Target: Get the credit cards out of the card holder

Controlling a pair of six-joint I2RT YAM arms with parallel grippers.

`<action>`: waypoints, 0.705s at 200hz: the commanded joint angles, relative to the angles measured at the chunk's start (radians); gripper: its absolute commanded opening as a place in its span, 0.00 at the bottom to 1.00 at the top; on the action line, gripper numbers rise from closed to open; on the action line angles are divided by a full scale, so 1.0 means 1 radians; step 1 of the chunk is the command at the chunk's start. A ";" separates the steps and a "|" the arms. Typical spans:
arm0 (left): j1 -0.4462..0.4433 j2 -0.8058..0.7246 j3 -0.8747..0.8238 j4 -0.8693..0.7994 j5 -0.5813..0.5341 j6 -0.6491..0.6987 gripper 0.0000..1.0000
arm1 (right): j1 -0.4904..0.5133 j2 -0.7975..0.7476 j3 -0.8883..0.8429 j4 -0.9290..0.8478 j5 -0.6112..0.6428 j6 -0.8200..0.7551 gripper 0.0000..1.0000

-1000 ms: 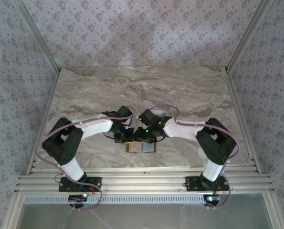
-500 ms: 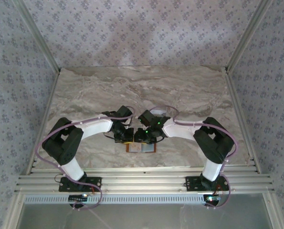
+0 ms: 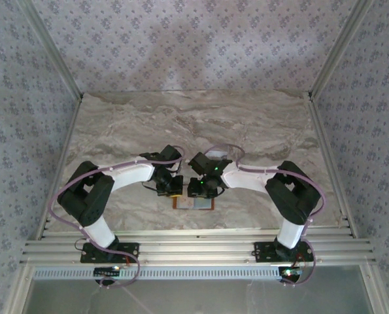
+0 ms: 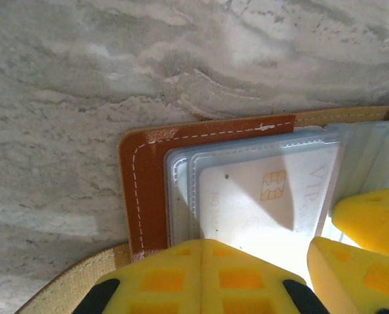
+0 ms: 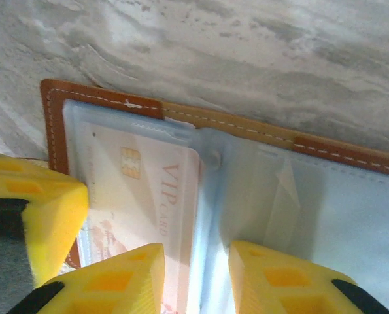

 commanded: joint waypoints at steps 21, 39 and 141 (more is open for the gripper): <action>-0.007 -0.003 -0.010 -0.047 -0.023 0.006 0.08 | 0.004 -0.050 0.014 -0.031 0.009 -0.013 0.32; -0.007 -0.005 -0.008 -0.045 -0.022 0.005 0.08 | 0.003 -0.063 0.009 -0.001 -0.016 -0.002 0.32; -0.007 -0.007 -0.011 -0.042 -0.019 0.007 0.08 | 0.001 -0.003 -0.009 0.064 -0.068 0.025 0.32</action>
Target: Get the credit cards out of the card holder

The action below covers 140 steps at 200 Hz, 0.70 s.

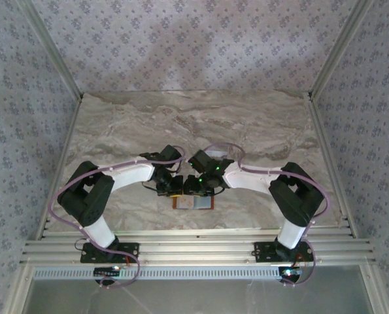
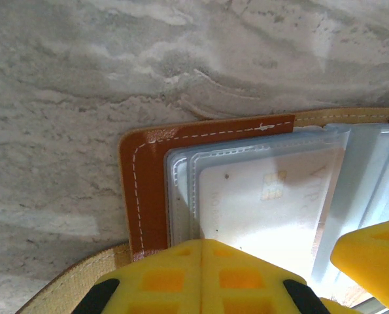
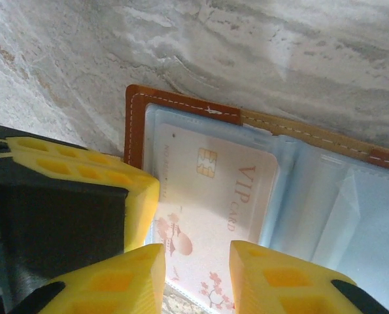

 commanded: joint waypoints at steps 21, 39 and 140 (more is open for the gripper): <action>-0.007 -0.007 -0.011 -0.040 -0.019 0.005 0.08 | 0.004 0.032 -0.009 -0.013 -0.001 0.010 0.32; -0.007 -0.007 -0.013 -0.040 -0.018 0.006 0.08 | 0.004 0.035 -0.007 -0.018 0.003 0.009 0.32; -0.007 -0.005 -0.011 -0.039 -0.017 0.006 0.08 | 0.017 0.052 0.008 0.005 -0.013 0.011 0.32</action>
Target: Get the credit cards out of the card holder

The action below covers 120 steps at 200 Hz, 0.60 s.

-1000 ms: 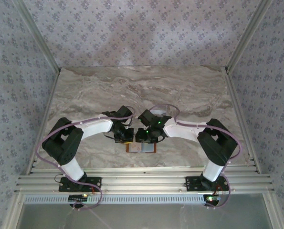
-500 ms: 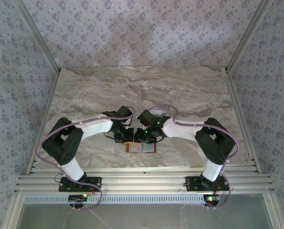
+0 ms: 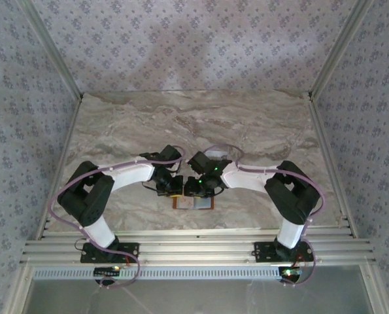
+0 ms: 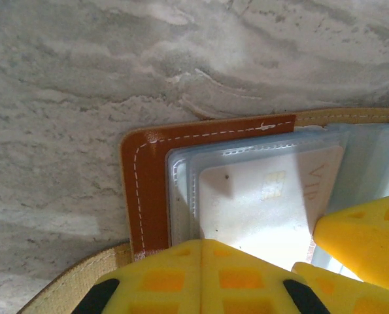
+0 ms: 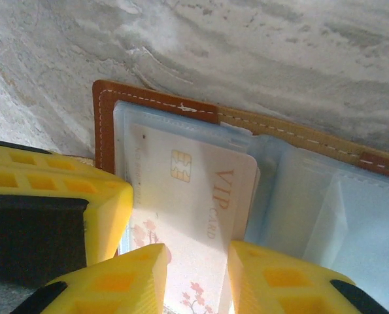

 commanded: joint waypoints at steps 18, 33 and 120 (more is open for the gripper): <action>-0.007 -0.005 -0.013 -0.037 -0.015 0.005 0.08 | 0.015 0.021 0.007 0.029 -0.032 0.014 0.32; -0.009 -0.005 -0.012 -0.036 -0.015 0.006 0.08 | 0.014 0.026 0.006 0.040 -0.042 0.018 0.32; -0.008 -0.012 -0.012 -0.042 -0.018 0.007 0.08 | 0.013 0.040 -0.008 0.048 -0.049 0.032 0.32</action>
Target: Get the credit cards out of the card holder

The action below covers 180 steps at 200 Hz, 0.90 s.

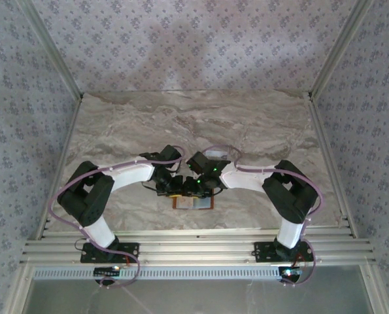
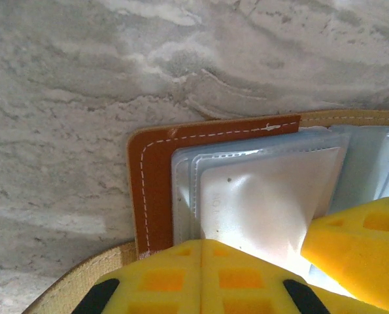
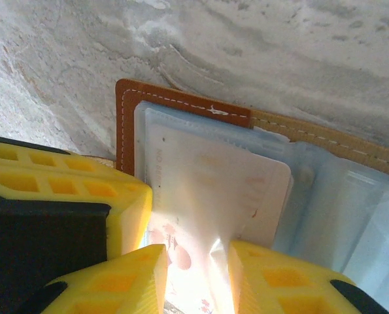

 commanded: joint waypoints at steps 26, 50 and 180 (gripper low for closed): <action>-0.009 -0.033 -0.006 -0.048 -0.015 0.005 0.11 | 0.010 0.006 0.013 -0.085 0.049 -0.010 0.31; -0.008 -0.047 0.006 -0.067 -0.026 0.010 0.11 | 0.010 -0.004 0.026 -0.141 0.086 -0.030 0.32; -0.011 -0.041 0.012 -0.063 -0.017 0.005 0.11 | 0.008 -0.041 0.048 -0.202 0.115 -0.050 0.31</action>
